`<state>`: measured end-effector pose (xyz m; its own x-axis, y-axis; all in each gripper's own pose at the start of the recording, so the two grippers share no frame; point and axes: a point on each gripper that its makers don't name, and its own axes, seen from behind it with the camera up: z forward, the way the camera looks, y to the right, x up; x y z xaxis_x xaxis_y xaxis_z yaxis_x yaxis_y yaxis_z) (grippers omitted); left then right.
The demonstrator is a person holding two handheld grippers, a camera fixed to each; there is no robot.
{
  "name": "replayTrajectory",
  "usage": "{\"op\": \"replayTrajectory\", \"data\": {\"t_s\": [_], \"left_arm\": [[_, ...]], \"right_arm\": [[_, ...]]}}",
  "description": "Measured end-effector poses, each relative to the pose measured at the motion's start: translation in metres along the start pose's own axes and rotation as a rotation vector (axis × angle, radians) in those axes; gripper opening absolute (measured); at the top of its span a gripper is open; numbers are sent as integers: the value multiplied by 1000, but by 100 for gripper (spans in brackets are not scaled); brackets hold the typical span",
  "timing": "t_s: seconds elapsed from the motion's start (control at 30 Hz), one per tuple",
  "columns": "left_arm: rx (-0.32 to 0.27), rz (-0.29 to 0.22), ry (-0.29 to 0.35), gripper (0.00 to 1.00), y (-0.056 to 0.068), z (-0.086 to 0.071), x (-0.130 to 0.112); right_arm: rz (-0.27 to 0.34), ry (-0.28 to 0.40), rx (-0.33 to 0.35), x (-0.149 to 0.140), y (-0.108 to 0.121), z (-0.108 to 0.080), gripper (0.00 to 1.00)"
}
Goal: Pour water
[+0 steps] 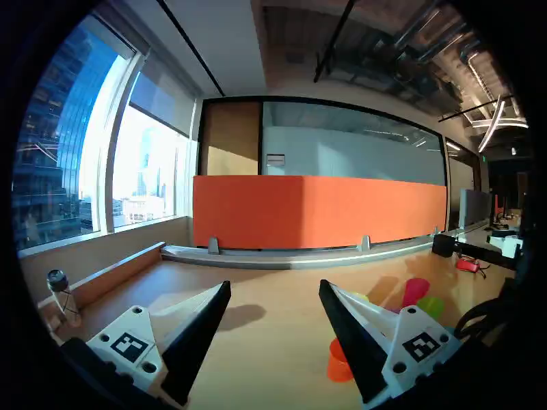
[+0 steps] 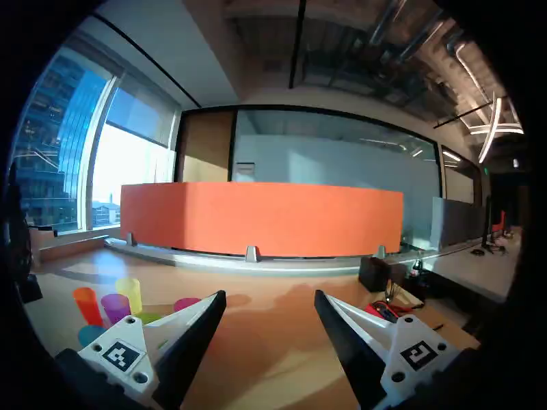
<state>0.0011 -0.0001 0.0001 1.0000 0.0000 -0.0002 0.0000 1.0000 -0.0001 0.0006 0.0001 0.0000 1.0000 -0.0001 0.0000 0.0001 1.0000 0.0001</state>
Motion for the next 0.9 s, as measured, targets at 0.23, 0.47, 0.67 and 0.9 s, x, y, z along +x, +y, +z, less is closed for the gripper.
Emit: {"op": "replayTrajectory", "data": {"t_s": [0.23,0.47,0.67,0.9], "left_arm": [[-10,14,3,96,-1,2,43],[-22,20,-11,96,0,6,74],[-38,28,-9,96,2,11,100],[-64,6,-9,96,9,20,129]], "right_arm": [[-4,7,2,35,5,3,100],[-10,6,5,66,9,8,100],[-8,14,24,94,6,10,100],[-3,16,47,121,1,12,100]]}}
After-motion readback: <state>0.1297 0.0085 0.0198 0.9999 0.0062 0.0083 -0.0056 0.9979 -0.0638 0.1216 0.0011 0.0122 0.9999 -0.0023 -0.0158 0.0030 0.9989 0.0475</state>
